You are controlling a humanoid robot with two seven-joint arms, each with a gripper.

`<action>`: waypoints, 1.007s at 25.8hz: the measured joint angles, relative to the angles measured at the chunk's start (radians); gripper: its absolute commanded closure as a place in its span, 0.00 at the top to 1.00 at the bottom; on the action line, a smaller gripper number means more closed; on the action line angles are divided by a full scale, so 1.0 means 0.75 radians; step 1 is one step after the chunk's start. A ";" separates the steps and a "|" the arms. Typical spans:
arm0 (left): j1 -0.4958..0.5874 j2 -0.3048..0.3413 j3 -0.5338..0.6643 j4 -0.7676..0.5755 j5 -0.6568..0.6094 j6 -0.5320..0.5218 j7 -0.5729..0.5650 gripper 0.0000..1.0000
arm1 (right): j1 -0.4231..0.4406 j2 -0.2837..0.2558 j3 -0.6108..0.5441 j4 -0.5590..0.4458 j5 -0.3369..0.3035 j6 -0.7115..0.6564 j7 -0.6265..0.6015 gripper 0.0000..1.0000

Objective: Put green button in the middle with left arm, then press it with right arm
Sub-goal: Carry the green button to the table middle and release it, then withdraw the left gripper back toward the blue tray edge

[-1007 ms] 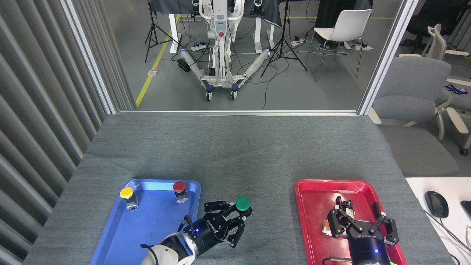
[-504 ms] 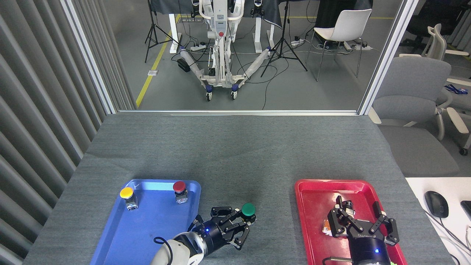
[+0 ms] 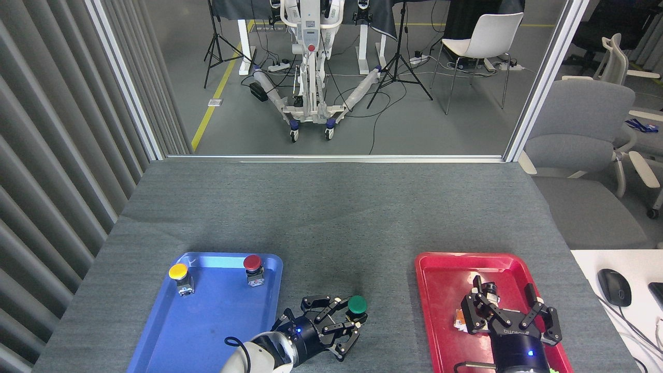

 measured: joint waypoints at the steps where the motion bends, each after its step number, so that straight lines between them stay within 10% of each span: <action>1: 0.003 0.002 0.000 -0.004 0.000 -0.002 0.002 0.99 | 0.000 0.000 0.000 0.000 0.000 0.000 0.000 1.00; 11: 0.272 0.133 0.054 -0.483 0.008 0.037 -0.005 0.99 | 0.000 0.000 0.000 0.000 0.000 0.000 -0.005 1.00; 17: 0.611 0.202 0.421 -0.962 0.085 0.270 -0.014 0.99 | 0.000 0.000 0.000 0.000 0.000 0.000 -0.002 1.00; 26: 0.726 0.294 0.857 -0.943 0.453 0.321 -0.018 0.99 | 0.000 0.000 0.004 0.000 0.000 0.000 0.000 1.00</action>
